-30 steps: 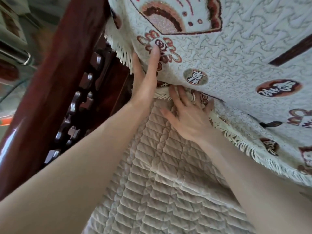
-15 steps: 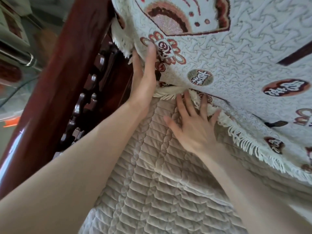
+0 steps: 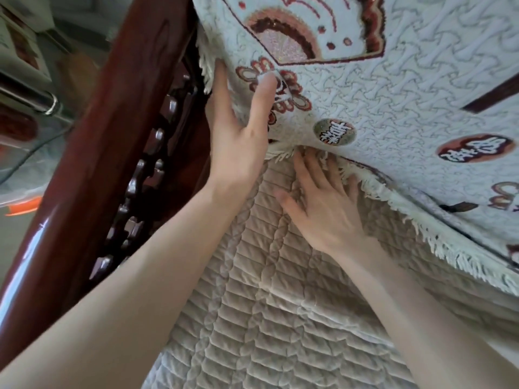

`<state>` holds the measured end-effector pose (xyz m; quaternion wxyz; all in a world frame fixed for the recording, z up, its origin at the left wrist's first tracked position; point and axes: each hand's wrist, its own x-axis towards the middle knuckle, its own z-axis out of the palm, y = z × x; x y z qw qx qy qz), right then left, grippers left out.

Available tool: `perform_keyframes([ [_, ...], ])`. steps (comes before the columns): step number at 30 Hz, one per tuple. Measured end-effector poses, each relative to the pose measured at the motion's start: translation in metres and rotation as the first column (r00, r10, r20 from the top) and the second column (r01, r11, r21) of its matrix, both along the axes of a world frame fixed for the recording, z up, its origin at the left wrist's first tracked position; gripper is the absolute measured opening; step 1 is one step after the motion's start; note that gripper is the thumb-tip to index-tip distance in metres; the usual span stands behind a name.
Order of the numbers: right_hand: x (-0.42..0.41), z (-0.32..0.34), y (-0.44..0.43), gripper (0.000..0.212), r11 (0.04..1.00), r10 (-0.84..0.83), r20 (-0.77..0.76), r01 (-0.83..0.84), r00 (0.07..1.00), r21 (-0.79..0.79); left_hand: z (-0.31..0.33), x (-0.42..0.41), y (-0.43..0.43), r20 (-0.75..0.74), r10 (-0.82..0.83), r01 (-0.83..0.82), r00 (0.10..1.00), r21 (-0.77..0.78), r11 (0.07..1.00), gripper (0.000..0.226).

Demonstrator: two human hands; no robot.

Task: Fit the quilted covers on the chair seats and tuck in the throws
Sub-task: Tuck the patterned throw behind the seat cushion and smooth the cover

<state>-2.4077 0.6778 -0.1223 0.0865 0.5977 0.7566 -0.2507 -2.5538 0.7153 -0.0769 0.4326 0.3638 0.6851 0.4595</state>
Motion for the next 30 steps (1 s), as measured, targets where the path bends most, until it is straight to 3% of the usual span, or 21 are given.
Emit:
perform_keyframes([
  [7, 0.002, -0.011, 0.033, 0.072, 0.992, -0.005, 0.034, 0.009, 0.999, -0.125, 0.006, -0.006, 0.032, 0.146, -0.125, 0.13, 0.981, -0.021, 0.991, 0.08],
  [10, -0.002, -0.009, 0.034, 0.072, 0.995, -0.022, 0.037, 0.026, 0.999, -0.094, 0.012, -0.015, 0.035, 0.138, -0.149, 0.162, 0.979, -0.087, 0.983, 0.082],
  [12, -0.002, -0.004, 0.024, 0.073, 0.999, -0.011, 0.029, 0.012, 1.0, -0.034, 0.013, -0.018, 0.024, 0.076, -0.078, 0.082, 0.994, -0.059, 0.995, 0.079],
  [14, -0.002, 0.003, 0.016, 0.074, 1.0, 0.024, 0.016, -0.024, 1.0, -0.005, 0.014, -0.015, 0.016, 0.025, -0.026, 0.026, 0.999, -0.016, 1.0, 0.091],
  [17, -0.002, 0.003, 0.02, 0.073, 0.996, 0.066, 0.014, -0.065, 0.998, -0.06, 0.016, -0.011, 0.024, 0.079, -0.09, 0.093, 0.993, -0.035, 0.995, 0.103],
  [21, -0.006, -0.005, 0.039, 0.071, 0.987, 0.065, 0.026, -0.061, 0.998, -0.146, 0.013, -0.014, 0.036, 0.145, -0.158, 0.166, 0.977, -0.044, 0.985, 0.092],
  [24, -0.002, -0.005, 0.024, 0.071, 0.996, 0.051, 0.004, -0.05, 0.999, -0.068, -0.001, -0.012, 0.006, 0.102, -0.067, 0.068, 0.993, -0.006, 0.998, 0.09],
  [27, 0.016, 0.0, 0.007, 0.072, 1.0, 0.008, 0.014, -0.008, 1.0, -0.02, -0.015, -0.001, -0.023, 0.056, -0.061, 0.062, 0.997, -0.014, 0.998, 0.07],
  [30, 0.03, 0.001, 0.003, 0.074, 0.999, 0.003, 0.063, 0.0, 0.998, -0.052, -0.023, 0.003, -0.023, 0.093, -0.088, 0.094, 0.992, -0.063, 0.994, 0.08],
])
